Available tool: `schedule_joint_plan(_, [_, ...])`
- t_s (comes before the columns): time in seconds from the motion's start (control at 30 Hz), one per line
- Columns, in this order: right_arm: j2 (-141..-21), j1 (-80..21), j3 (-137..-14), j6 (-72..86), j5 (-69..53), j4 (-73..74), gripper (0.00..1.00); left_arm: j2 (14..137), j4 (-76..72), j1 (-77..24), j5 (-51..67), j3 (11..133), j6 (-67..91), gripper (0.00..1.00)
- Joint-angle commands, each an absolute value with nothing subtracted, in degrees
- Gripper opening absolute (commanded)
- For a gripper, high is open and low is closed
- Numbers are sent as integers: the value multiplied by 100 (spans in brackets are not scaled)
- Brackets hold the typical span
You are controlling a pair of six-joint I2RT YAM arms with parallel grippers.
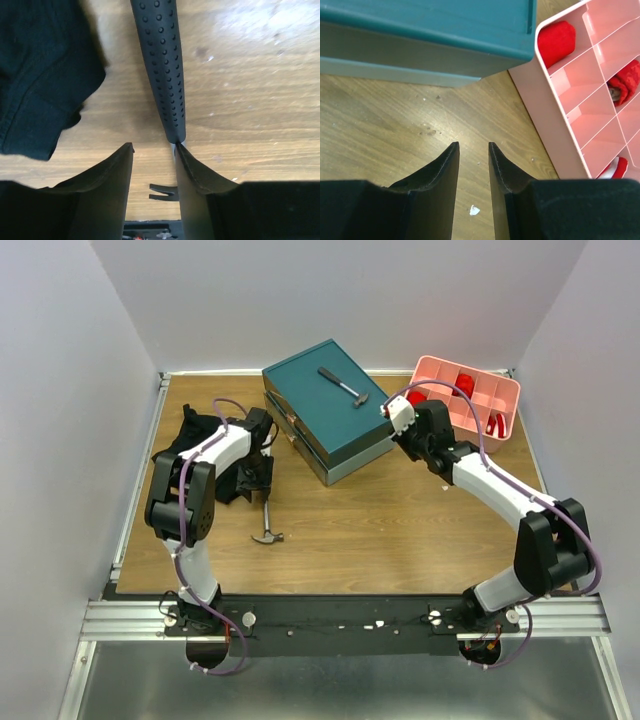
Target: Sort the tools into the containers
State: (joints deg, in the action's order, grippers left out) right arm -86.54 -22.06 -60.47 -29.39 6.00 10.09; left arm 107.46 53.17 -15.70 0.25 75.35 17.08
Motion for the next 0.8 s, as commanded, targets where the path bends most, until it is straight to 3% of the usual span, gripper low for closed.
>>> schedule_joint_plan(0.0, [-8464,-2215,-5880,-2900,448,914,38,10811,4851,-1652,413,7682,1740,47])
schedule_joint_plan(0.4, [-8596,-2215,-6003,-2918,431,975,38,10389,5036,-1644,466,7575,1969,40])
schedule_joint_plan(0.77, [-8727,-2215,-6029,-2971,422,949,38,11188,4623,-1652,519,8086,1837,48])
